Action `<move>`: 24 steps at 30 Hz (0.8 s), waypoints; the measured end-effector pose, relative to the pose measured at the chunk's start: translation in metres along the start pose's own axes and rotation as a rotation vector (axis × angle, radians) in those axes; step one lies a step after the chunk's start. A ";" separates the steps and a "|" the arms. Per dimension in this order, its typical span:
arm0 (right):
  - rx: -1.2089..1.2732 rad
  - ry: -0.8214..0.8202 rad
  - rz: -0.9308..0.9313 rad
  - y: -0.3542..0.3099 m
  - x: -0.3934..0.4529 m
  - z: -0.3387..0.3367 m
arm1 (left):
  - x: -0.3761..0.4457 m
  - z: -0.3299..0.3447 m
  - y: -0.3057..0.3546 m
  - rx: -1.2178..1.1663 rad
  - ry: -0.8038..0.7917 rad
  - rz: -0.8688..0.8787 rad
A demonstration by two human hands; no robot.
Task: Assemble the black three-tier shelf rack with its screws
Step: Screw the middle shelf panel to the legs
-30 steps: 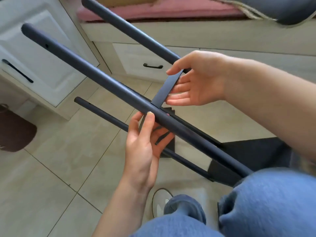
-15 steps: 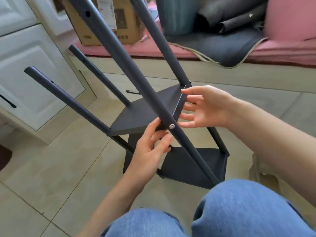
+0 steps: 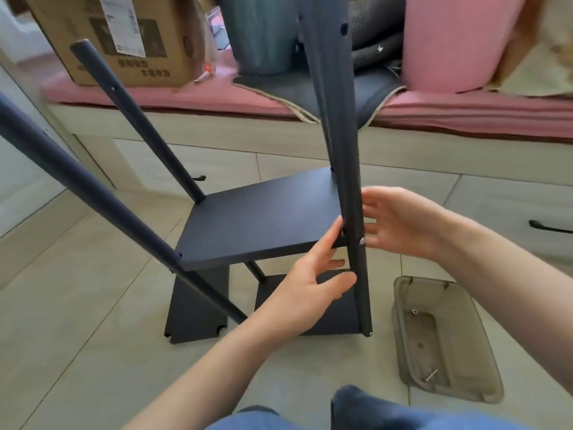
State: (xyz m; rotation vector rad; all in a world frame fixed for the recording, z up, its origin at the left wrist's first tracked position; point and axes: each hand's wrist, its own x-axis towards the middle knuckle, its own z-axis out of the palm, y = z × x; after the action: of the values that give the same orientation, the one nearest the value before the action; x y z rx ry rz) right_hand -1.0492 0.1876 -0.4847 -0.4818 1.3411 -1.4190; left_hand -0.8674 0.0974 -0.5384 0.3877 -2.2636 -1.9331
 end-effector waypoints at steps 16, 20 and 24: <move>0.239 0.262 -0.021 0.047 -0.013 -0.043 | 0.012 0.007 -0.008 -0.081 -0.017 -0.258; 0.069 0.327 -0.043 0.045 -0.025 -0.042 | 0.006 -0.004 -0.005 0.020 0.117 -0.244; -0.306 0.417 -0.065 0.045 -0.047 -0.028 | -0.006 -0.020 -0.010 0.624 0.477 -0.014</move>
State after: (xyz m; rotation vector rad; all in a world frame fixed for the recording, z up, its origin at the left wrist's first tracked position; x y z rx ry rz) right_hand -1.0379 0.2508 -0.5158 -0.4443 1.9103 -1.4221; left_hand -0.8554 0.0786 -0.5449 0.8254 -2.4461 -0.9396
